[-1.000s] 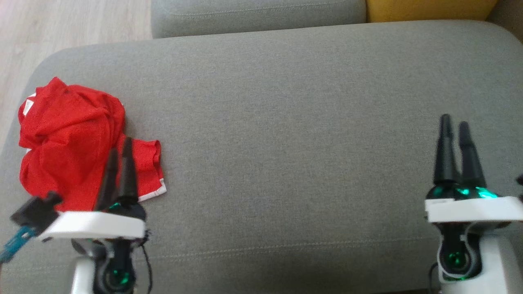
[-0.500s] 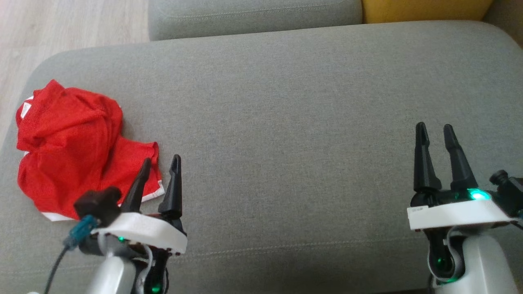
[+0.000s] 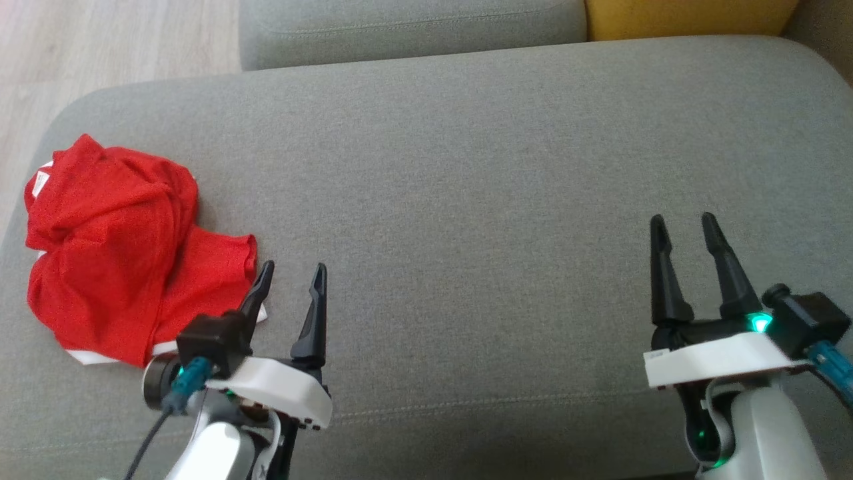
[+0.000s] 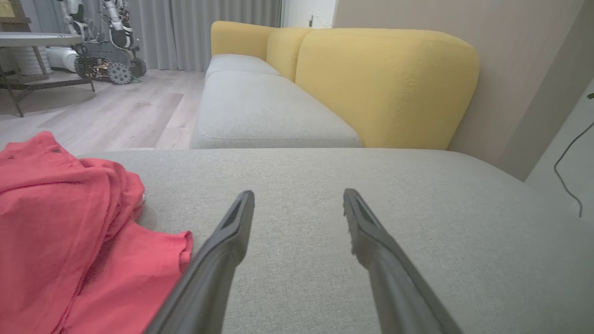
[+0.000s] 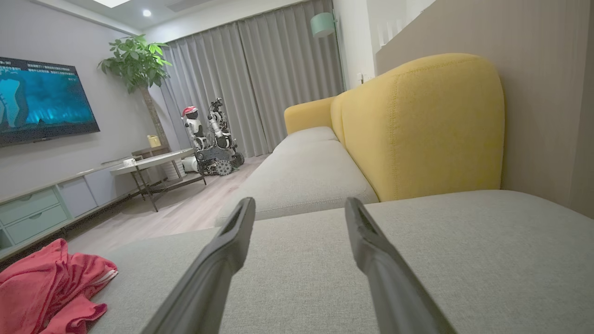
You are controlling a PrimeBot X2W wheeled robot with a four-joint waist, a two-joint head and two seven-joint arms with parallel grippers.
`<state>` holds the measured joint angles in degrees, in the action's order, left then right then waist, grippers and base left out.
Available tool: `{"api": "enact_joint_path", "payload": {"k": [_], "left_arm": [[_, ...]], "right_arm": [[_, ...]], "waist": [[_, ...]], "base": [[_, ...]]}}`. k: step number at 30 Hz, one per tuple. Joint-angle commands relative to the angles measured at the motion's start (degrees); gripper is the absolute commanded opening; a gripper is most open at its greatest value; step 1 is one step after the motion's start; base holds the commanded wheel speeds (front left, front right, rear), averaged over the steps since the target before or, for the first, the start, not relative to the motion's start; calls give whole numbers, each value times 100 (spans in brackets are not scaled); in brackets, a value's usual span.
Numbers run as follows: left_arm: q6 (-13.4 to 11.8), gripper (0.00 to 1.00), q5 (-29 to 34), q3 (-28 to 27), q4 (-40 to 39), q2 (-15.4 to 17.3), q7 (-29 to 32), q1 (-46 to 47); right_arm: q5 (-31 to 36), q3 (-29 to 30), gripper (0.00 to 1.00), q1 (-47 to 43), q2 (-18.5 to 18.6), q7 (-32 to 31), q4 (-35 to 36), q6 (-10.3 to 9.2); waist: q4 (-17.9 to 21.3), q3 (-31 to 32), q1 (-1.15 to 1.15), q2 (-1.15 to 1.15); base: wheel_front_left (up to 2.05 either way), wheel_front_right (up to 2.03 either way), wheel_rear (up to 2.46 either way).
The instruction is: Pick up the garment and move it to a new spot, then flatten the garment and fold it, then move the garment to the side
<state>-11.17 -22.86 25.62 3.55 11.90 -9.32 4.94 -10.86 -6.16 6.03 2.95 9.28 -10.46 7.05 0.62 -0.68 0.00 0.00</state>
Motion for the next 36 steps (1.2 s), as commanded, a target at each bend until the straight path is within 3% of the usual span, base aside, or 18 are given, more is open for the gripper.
{"api": "enact_joint_path", "payload": {"k": [1,14,18,21,28,36], "left_arm": [[-78,100,209,-85,-165,144,-82,342],[-495,100,989,87,-150,201,-300,377],[-509,100,900,-99,-297,12,-367,299],[-270,100,799,-395,-377,-164,-417,197],[496,100,854,-1208,2,-671,-550,-66],[911,100,720,-1676,537,-875,-568,-88]], "right_arm": [[256,-171,100,224,-11,87,183,34],[1270,-352,100,351,-9,304,208,38],[1436,-357,100,359,-9,371,226,40],[1473,-326,100,358,-8,421,197,41],[650,-317,100,373,-7,555,-75,44],[292,-346,100,433,-7,572,-362,44]], "waist": [[-2,9,0,0],[-46,11,0,0],[-65,2,0,0],[-85,-7,0,0],[-94,14,0,0],[-49,31,0,0]], "base": [[0,0,0],[0,0,0],[0,0,0],[0,0,0],[0,0,0],[0,0,0]]}}
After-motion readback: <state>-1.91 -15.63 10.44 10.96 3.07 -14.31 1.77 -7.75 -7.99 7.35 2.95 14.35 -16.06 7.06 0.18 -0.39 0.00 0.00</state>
